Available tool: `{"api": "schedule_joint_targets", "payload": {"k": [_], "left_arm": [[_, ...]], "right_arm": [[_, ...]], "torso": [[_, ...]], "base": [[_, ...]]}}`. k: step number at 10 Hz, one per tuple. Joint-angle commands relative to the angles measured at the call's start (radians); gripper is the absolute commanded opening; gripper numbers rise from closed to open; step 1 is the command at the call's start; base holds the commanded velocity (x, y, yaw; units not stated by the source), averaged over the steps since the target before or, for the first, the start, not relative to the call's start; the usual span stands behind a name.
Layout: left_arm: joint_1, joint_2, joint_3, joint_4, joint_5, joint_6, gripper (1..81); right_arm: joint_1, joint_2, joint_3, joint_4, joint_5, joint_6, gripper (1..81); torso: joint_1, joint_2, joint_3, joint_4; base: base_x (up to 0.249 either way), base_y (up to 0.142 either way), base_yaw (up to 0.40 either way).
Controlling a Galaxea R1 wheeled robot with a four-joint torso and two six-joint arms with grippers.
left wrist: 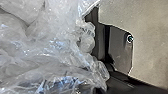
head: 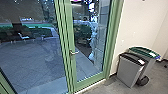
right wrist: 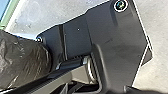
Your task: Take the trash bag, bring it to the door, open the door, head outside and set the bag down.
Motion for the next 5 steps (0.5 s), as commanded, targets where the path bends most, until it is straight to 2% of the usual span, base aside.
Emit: {"api": "schedule_joint_targets", "payload": {"k": [1,5], "left_arm": [[-0.046,-0.014,0.011,0.008,0.073,0.003,1.0],[-0.046,-0.013,0.011,0.008,0.073,0.003,1.0]], "right_arm": [[0.039,-0.015,0.016,-0.009,-0.063,-0.003,81.1],[0.039,-0.015,0.013,-0.009,-0.063,-0.003,81.1]], "torso": [[0.0,0.0,0.0,0.0],[0.0,0.0,0.0,0.0]], "base": [[0.151,-0.061,0.0],[0.151,-0.061,0.0]]}}
